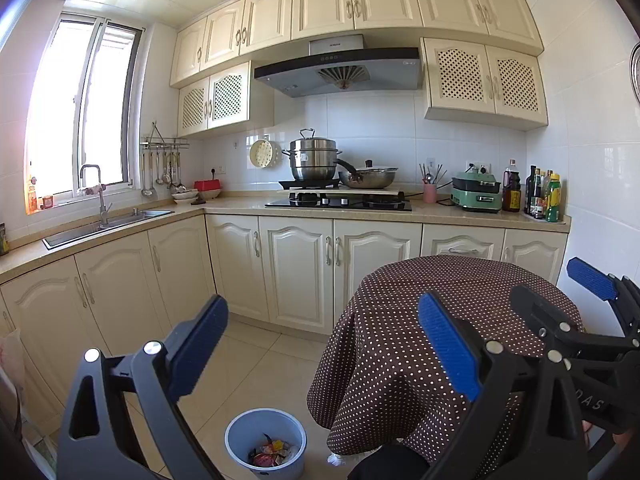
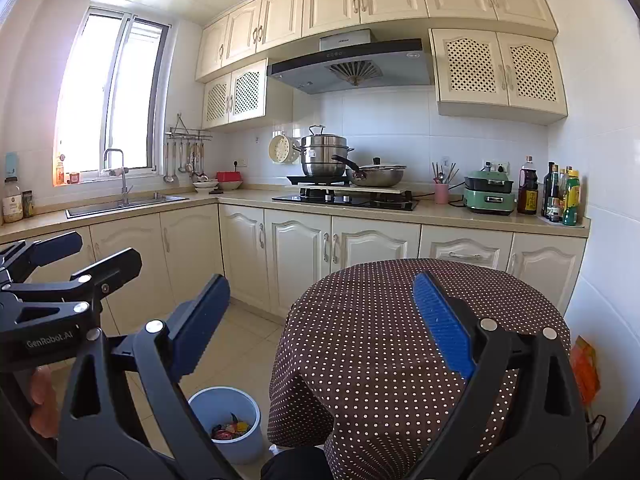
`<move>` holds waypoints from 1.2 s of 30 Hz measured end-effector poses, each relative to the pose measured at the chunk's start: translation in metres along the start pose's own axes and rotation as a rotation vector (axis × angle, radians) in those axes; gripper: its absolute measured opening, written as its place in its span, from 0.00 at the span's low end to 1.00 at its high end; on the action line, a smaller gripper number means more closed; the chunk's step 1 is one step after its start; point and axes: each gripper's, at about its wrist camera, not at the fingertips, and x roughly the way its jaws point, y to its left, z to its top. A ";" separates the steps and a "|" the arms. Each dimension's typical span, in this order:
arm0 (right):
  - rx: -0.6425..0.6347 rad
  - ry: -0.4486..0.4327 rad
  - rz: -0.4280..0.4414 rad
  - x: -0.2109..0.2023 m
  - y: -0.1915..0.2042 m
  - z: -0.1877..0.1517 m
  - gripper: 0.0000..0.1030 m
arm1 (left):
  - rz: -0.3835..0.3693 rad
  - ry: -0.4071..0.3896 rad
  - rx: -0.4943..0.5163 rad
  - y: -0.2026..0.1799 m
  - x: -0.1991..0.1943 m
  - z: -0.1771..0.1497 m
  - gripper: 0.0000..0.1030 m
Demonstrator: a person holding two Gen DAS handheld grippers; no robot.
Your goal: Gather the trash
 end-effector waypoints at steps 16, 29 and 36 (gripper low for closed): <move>-0.003 0.005 0.001 0.001 -0.001 0.001 0.89 | 0.000 0.004 0.003 0.001 0.002 0.000 0.92; -0.002 0.006 0.003 0.002 0.000 0.001 0.89 | 0.000 0.005 0.002 0.001 0.002 0.000 0.92; -0.003 0.009 0.006 0.003 0.000 0.002 0.89 | 0.000 0.008 0.003 0.003 0.004 -0.001 0.91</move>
